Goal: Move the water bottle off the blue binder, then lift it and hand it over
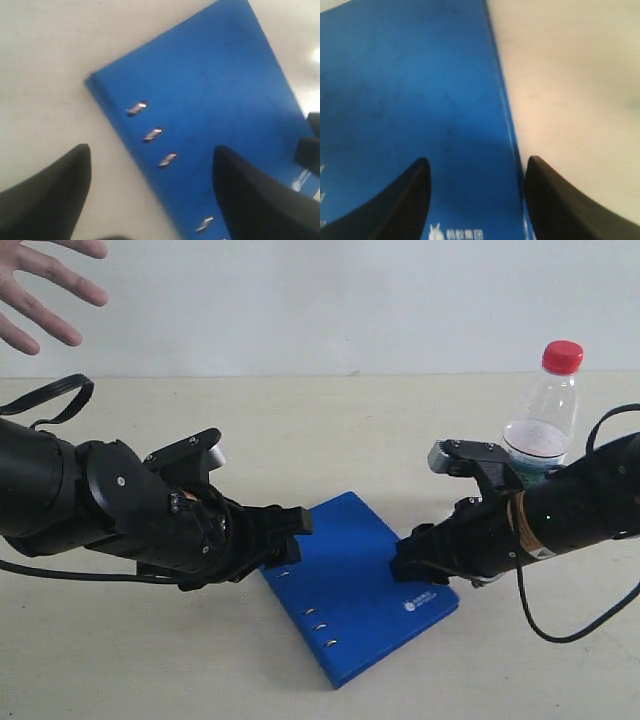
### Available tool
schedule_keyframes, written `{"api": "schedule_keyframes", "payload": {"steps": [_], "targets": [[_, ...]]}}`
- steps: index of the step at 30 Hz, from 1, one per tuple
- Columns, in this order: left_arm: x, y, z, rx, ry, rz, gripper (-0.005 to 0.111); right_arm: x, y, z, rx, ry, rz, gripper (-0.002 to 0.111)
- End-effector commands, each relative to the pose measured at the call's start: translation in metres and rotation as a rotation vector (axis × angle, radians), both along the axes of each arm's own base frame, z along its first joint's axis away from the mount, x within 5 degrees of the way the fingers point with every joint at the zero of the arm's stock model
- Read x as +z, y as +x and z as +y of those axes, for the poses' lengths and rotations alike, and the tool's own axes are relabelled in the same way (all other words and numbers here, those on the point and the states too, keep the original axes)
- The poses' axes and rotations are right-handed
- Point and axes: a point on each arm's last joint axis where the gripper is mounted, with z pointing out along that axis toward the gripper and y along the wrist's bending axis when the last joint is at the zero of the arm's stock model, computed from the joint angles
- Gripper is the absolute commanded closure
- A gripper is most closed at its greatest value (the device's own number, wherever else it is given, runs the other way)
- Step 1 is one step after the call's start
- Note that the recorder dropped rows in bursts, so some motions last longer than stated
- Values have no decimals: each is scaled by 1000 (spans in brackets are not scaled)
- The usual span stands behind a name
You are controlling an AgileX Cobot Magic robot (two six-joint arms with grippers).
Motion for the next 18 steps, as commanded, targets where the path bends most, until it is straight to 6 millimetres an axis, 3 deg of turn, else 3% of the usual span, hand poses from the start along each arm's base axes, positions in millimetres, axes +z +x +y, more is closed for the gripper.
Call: {"api": "schedule_keyframes", "payload": {"steps": [1, 8, 18], "targets": [[-1, -1, -1, -19, 8, -5, 43, 1, -15, 15, 163, 167, 84, 56], [-1, -1, -1, -32, 14, -3, 43, 12, -27, 24, 312, 315, 112, 56], [-3, -5, -2, -85, 29, 26, 43, 21, -29, 30, 386, 423, 52, 56]]}}
